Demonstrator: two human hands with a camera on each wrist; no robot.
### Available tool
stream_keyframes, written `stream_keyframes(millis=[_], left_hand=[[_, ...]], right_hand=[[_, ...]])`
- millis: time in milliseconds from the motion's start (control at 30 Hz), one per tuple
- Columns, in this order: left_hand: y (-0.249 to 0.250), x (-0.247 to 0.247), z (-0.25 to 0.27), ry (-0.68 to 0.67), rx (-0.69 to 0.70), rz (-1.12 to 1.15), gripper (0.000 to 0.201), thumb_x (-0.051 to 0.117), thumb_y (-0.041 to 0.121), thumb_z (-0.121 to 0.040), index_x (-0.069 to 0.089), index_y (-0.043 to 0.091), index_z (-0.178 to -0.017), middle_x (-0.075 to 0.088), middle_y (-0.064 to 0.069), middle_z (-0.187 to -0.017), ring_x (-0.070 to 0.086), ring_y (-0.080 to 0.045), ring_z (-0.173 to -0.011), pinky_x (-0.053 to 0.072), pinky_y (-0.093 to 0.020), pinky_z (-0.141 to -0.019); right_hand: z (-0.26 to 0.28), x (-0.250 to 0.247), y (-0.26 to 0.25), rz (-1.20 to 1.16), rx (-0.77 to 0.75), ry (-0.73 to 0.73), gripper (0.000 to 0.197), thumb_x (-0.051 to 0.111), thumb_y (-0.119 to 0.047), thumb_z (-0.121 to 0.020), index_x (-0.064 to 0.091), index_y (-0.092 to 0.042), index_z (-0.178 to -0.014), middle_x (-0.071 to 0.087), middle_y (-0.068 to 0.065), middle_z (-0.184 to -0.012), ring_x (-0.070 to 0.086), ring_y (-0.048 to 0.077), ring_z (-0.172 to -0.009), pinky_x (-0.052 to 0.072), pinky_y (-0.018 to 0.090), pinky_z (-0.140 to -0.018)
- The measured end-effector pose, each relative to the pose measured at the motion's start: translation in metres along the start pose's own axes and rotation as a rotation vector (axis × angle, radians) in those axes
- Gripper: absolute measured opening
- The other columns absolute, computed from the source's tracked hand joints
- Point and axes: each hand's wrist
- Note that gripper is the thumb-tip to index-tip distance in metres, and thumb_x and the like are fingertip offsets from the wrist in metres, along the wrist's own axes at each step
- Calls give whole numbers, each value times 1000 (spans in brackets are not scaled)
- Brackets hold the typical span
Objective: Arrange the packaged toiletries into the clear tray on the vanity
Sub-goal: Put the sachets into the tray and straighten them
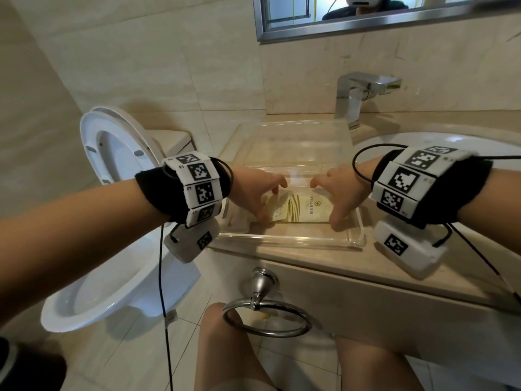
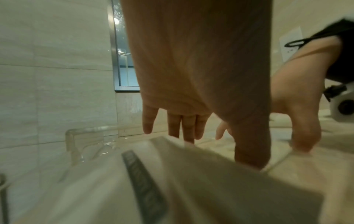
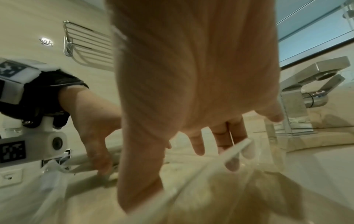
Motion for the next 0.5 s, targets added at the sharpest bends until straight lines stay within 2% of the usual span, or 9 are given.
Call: stream_keyframes(millis=[100, 233, 300, 367, 500], left_hand=[[-8, -10, 7, 68, -38, 89, 66, 61, 31, -88, 27, 16, -143, 44, 1, -140, 45, -17, -125, 35, -26, -102], [-29, -24, 19, 80, -173, 96, 59, 53, 27, -92, 27, 14, -143, 42, -2, -143, 45, -21, -127, 36, -30, -103], [-37, -24, 25, 63, -225, 83, 59, 53, 30, -92, 27, 14, -143, 41, -2, -144, 44, -21, -127, 36, -29, -102], [-40, -20, 29, 38, -248, 79, 62, 54, 35, -92, 28, 14, -143, 40, -2, -144, 44, -20, -128, 36, -30, -103], [-34, -5, 36, 16, -264, 81, 69, 52, 48, -89, 26, 14, -144, 38, -5, -145, 42, -22, -128, 35, -33, -105]], right_hand=[[3, -10, -1, 31, 9, 23, 100, 74, -45, -70, 14, -23, -147, 41, 8, -138, 45, 24, -123, 43, 36, -102], [5, -29, -14, 13, -48, 103, 81, 65, -38, -81, 21, -20, -146, 43, 9, -137, 48, 23, -118, 44, 29, -91], [2, -37, -27, 3, -97, 126, 70, 62, -34, -85, 27, -19, -144, 44, 7, -136, 48, 20, -111, 41, 26, -84], [-3, -40, -42, -2, -151, 126, 64, 60, -31, -86, 32, -19, -142, 45, 5, -136, 47, 18, -107, 39, 25, -82], [-12, -38, -65, 29, -219, 75, 56, 58, -30, -89, 41, -14, -139, 48, 5, -135, 49, 20, -119, 41, 26, -88]])
Point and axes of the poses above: each hand's wrist, its own z-axis away from the middle knuckle, its own x-axis out of the palm, y = z × x
